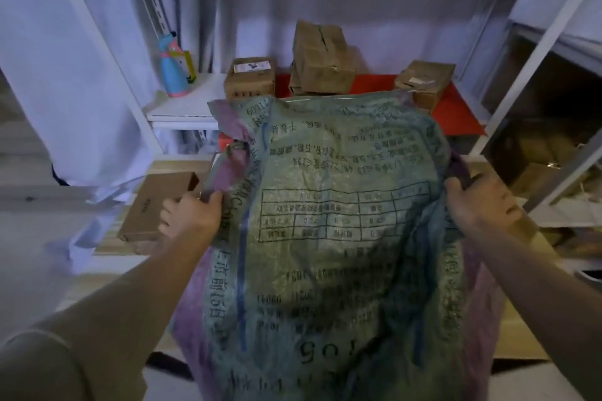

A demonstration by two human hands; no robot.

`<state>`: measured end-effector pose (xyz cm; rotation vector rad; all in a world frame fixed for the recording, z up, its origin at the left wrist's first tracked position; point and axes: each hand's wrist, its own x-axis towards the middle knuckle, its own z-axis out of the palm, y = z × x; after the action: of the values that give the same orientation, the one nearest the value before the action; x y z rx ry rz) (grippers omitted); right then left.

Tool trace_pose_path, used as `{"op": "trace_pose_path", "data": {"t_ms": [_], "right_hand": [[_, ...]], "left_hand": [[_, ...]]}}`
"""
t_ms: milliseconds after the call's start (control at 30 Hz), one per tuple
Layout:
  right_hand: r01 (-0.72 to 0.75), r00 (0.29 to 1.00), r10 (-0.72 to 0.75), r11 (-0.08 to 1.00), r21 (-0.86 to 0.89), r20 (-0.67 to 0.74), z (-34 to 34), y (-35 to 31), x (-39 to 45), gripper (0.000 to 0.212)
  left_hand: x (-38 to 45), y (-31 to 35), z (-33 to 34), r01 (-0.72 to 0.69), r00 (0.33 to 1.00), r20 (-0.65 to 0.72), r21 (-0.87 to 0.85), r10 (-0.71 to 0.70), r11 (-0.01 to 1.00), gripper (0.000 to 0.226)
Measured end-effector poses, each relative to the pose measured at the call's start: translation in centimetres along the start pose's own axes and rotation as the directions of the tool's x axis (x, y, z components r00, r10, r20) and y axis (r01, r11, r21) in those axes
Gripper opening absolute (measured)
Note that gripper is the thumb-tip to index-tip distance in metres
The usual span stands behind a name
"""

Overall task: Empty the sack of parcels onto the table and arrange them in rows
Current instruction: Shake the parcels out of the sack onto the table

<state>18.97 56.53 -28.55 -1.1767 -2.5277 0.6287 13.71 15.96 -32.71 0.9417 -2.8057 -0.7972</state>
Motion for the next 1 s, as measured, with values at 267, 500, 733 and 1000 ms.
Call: {"op": "trace_pose_path", "data": {"t_ms": [267,500,733,1000], "right_hand": [[-0.064,0.973,0.06,0.998,0.01,0.224,-1.0,1.7,0.5,0.063],[0.107,0.988,-0.062,0.929,0.353,-0.138,-6.6,-1.5,0.8,0.03],[0.269,0.939,-0.015,0.654,0.707,-0.344,-15.1,-3.0,1.7,0.022],[0.335,0.93,0.033,0.336,0.88,-0.366,-24.1,-3.8,1.2,0.015]], "left_hand": [[0.7,-1.4,-0.1,0.16,0.97,0.227,-0.34,-0.084,0.927,0.06],[-2.6,2.0,-6.2,-0.011,0.998,-0.051,-0.695,-0.033,0.719,0.034],[-4.3,5.6,-15.2,-0.188,0.977,-0.212,-0.914,-0.029,0.359,0.025],[-7.3,10.7,-22.8,-0.322,0.946,-0.31,-0.935,0.099,0.15,0.027]]}}
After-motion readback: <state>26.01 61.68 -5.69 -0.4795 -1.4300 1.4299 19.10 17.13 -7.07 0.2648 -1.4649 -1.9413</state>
